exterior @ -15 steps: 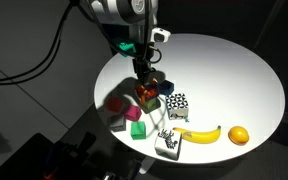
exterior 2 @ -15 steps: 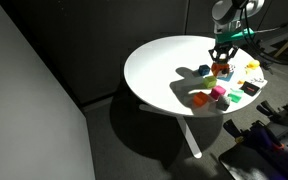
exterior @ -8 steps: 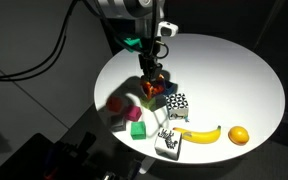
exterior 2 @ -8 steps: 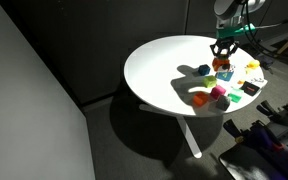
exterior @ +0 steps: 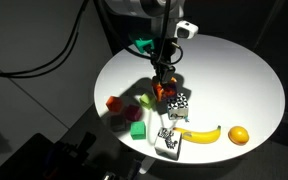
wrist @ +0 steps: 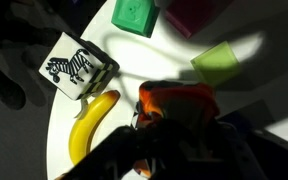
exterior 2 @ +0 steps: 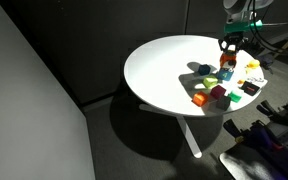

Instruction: Put the orange dice on top of the blue dice

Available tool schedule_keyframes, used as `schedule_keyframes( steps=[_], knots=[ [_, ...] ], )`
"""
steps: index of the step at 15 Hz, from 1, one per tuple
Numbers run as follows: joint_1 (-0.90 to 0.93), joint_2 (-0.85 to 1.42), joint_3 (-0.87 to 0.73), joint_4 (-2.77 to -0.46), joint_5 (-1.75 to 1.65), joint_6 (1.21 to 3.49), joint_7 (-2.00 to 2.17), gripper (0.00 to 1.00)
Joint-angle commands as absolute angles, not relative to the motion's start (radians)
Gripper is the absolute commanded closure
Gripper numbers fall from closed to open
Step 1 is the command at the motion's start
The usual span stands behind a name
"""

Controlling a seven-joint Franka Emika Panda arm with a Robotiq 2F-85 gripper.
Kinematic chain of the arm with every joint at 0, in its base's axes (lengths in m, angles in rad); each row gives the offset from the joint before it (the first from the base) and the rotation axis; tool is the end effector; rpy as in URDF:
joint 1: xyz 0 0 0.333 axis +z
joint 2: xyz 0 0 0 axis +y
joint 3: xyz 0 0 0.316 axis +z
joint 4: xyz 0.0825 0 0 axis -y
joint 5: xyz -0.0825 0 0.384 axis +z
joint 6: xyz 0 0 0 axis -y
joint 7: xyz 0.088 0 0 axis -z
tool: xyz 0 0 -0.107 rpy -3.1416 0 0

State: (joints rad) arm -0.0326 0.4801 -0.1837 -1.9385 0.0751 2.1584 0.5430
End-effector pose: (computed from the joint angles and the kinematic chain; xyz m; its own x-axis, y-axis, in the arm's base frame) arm 0.5808 -0.1219 0.2201 0.6729 -0.7139 -0.1939 -0.6970 -0.6996 0.1571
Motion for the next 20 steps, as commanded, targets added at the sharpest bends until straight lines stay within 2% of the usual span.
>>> schedule_keyframes(
  steps=[1,20],
  knots=[
    [-0.057,0.489,-0.192,-1.918,0.120,2.166,0.586,0.85],
    [-0.093,0.567,-0.211,-1.882,0.158,2.239,0.682,0.85]
  ],
)
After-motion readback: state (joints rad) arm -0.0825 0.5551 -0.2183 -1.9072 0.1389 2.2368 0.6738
